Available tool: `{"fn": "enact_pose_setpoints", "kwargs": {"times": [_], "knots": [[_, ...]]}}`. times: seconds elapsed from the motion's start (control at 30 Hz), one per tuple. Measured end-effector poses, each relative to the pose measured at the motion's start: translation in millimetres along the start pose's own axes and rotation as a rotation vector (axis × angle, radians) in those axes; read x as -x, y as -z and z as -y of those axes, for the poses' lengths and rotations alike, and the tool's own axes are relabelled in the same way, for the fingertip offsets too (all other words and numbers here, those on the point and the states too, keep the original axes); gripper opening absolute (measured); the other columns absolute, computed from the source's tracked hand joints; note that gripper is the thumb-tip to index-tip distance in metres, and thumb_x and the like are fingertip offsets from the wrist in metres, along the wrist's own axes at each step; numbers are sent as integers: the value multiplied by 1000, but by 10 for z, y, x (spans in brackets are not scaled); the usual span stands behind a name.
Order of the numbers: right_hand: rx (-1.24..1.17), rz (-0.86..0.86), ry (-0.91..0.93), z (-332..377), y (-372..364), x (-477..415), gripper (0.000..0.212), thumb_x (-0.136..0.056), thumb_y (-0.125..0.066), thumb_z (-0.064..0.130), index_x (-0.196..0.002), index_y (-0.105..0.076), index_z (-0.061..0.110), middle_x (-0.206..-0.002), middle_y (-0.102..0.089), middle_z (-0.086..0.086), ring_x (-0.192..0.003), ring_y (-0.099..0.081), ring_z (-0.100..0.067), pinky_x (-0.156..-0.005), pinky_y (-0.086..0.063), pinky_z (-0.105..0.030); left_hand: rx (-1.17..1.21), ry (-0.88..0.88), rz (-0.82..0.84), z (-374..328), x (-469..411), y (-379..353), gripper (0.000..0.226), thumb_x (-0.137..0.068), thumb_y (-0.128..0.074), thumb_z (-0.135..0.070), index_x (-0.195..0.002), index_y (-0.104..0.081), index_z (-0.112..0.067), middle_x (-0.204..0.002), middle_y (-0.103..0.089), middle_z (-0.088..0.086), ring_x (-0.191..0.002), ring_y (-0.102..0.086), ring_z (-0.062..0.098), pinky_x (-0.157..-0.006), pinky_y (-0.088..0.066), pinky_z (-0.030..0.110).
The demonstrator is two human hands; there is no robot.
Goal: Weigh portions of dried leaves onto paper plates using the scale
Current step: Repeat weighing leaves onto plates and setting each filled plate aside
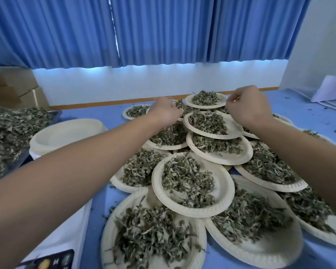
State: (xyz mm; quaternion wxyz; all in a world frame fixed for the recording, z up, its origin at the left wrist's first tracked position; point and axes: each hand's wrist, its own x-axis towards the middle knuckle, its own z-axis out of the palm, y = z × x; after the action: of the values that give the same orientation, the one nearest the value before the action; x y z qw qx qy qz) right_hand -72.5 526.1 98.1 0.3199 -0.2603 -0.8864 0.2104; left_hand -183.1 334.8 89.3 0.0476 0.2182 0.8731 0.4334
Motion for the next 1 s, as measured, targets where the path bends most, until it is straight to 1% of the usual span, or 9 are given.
{"fn": "enact_pose_setpoints", "kwargs": {"times": [0.07,0.17,0.33,0.43,0.53,0.67,0.73,0.87,1.0], "knots": [[-3,17,113,233,-39,127,16,-91,-60,16,-88,-75,20,-79,-70,-1,-74,-64,-24,-67,-48,-31,-39,-62,-30,87,83,137,19,-94,-60,-13,-81,-70,-3,-78,-65,7,-64,-55,23,-59,-42,30],[-36,95,293,658,-137,303,17,-91,-60,16,-85,-74,21,-83,-73,-2,-83,-68,-26,-77,-58,-38,-140,-150,-117,238,281,423,17,-91,-61,-13,-87,-77,-10,-87,-74,5,-81,-67,20,-73,-54,35],[-81,262,527,1407,-498,614,14,-89,-65,16,-83,-78,17,-74,-70,2,-78,-66,-17,-72,-46,-24,-380,-138,-245,570,630,1069,10,-85,-62,-23,-85,-67,-31,-96,-72,-1,-95,-66,25,-86,-56,40],[-92,357,690,1801,-746,838,19,-89,-64,14,-97,-81,16,-90,-75,-1,-81,-63,-15,-74,-43,-24,-494,-141,-289,837,821,1438,13,-86,-62,-24,-96,-69,-28,-104,-71,0,-102,-64,27,-90,-54,42],[-53,413,830,2124,-917,1006,20,-93,-64,20,-106,-79,20,-101,-70,-2,-82,-58,-16,-83,-50,-34,-561,-165,-233,1094,966,1706,21,-88,-63,-23,-105,-74,-18,-105,-73,2,-100,-65,24,-89,-53,39],[92,479,980,2426,-1072,1160,22,-99,-58,30,-104,-78,22,-104,-62,-5,-92,-58,-25,-78,-50,-41,-517,-203,-128,1400,1102,1985,16,-89,-62,-13,-92,-78,-12,-84,-72,2,-83,-64,23,-76,-51,36],[190,508,1051,2514,-1122,1213,24,-102,-54,35,-106,-77,27,-111,-58,-1,-102,-58,-25,-77,-48,-39,-541,-246,-89,1521,1166,2076,15,-91,-64,-14,-93,-79,-13,-82,-70,-2,-80,-63,18,-75,-49,33],[294,527,1142,2591,-1182,1267,30,-106,-46,40,-109,-75,31,-118,-55,7,-101,-57,-21,-66,-35,-33,-547,-316,-68,1682,1231,2212,16,-94,-64,-20,-95,-80,-18,-87,-74,-7,-82,-66,11,-81,-53,35],[297,534,1210,2589,-1160,1233,29,-106,-46,41,-115,-73,37,-114,-55,11,-100,-58,-19,-70,-44,-35,-520,-390,-57,1774,1258,2275,14,-93,-67,-22,-96,-80,-20,-89,-75,-8,-83,-66,9,-84,-51,34]]}}
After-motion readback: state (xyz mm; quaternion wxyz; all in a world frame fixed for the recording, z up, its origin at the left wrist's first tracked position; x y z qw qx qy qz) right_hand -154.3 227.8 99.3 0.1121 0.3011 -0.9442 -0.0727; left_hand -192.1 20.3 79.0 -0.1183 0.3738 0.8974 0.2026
